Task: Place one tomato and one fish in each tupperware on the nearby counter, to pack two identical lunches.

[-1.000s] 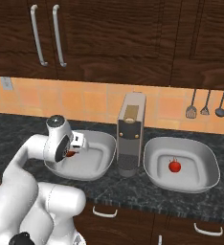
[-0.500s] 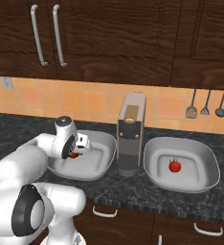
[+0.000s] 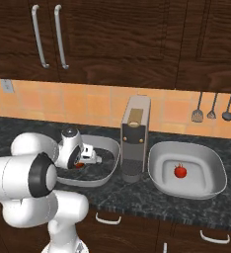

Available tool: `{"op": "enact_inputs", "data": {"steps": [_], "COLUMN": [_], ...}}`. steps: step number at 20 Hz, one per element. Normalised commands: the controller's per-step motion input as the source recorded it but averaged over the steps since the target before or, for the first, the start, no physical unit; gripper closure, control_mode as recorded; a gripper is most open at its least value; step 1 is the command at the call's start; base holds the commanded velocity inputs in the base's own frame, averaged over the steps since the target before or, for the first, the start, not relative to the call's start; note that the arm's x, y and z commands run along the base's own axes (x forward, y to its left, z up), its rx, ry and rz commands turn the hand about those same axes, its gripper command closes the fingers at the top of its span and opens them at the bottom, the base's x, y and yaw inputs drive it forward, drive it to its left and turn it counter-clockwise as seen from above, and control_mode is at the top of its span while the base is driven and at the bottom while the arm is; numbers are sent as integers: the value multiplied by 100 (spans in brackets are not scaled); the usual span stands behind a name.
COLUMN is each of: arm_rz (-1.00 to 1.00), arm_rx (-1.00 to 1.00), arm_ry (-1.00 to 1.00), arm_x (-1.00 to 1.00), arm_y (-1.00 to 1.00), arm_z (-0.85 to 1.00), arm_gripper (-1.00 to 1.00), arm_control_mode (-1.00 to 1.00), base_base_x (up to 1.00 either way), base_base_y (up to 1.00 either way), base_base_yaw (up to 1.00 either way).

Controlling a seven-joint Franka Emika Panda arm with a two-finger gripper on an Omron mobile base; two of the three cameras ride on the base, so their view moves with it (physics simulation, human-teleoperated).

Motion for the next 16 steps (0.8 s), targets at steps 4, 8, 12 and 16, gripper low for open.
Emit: {"op": "enact_inputs", "data": {"steps": [4,8,12,16], "arm_rz": [0,0,0,-1], "arm_rx": [0,0,0,0], "arm_ry": [-1,-8,-7,-6], "arm_x": [0,-17,-34,-61], "arm_y": [0,0,0,0], "arm_z": [10,52,70,71], "arm_gripper": [-100,-100,-100,-100], "arm_control_mode": [-100,-100,-100,-100], "base_base_x": [0,0,0,0], "base_base_y": [0,0,0,0], "base_base_yaw": [0,0,0,0]}}
